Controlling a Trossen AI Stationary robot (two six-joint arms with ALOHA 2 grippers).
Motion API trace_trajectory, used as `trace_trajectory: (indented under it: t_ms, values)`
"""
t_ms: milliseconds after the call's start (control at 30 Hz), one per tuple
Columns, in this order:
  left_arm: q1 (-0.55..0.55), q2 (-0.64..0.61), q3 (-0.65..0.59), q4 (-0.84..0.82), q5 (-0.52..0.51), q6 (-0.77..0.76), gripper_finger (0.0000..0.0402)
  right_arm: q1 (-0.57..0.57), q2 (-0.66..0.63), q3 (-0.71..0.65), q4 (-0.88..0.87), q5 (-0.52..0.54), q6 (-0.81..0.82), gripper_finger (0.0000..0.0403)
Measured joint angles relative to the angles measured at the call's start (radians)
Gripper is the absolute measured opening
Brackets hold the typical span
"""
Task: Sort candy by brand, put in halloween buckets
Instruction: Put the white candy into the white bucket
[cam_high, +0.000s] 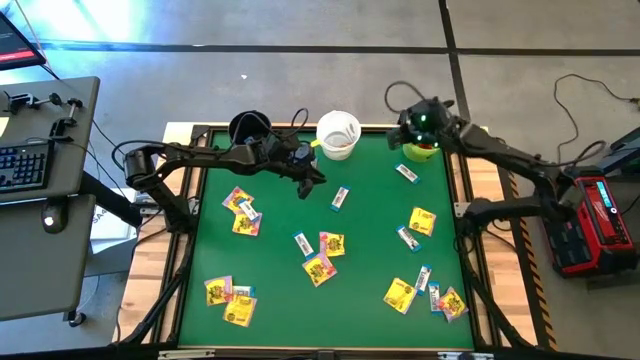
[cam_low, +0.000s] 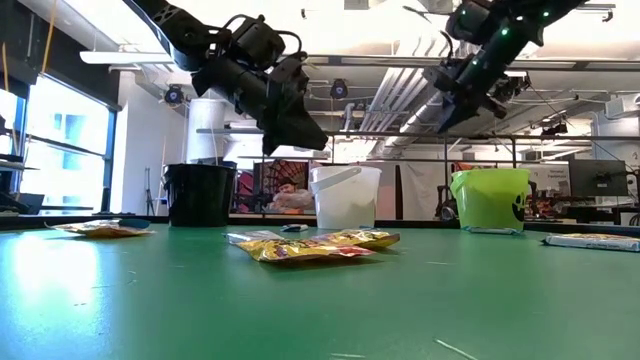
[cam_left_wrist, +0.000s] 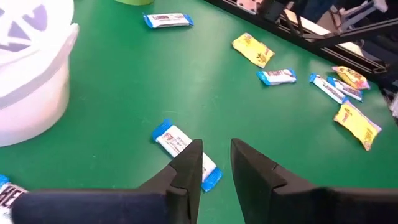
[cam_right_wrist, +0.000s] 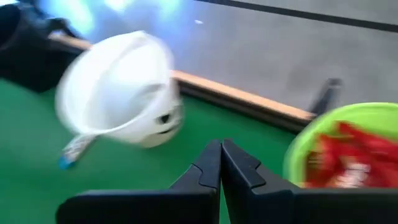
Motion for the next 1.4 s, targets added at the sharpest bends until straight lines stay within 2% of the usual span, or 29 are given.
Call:
trace_trajectory:
  t_ms: [233, 400, 567, 733, 800, 933, 1100, 1267, 1400]
  values:
    - [0.0, 0.0, 0.0, -0.015, -0.006, 0.018, 0.0031, 0.2, -0.032, -0.126, 0.151, 0.061, 0.084, 0.0]
    - [-0.006, 0.001, 0.0, -0.087, -0.008, 0.029, 0.0004, 0.319, -0.032, -0.162, 0.174, 0.08, 0.084, 0.0]
    - [-0.052, -0.006, 0.001, -0.158, -0.095, 0.08, 0.0001, 0.395, -0.032, -0.163, 0.169, 0.072, 0.032, 0.0]
    - [-0.138, -0.006, 0.001, -0.202, -0.141, 0.018, 0.0, 0.426, -0.031, -0.163, 0.169, 0.009, -0.027, 0.0]
    - [-0.185, -0.006, 0.001, -0.227, -0.198, 0.009, 0.0, 0.434, -0.031, -0.163, 0.169, -0.004, -0.051, 0.0]
    - [-0.262, -0.006, 0.001, -0.297, -0.303, -0.114, 0.0, 0.442, -0.031, -0.163, 0.169, -0.008, -0.085, 0.0]
    - [-0.377, -0.006, 0.001, -0.374, -0.336, -0.281, 0.0, 0.442, -0.031, -0.163, 0.169, -0.009, -0.141, 0.0]
    - [-0.463, -0.007, 0.001, -0.384, -0.361, -0.418, 0.0, 0.442, -0.03, -0.163, 0.169, -0.009, -0.193, 0.0]
    - [-0.528, -0.007, 0.001, -0.359, -0.438, -0.504, 0.0012, 0.442, -0.027, -0.163, 0.173, -0.011, -0.215, 0.0]
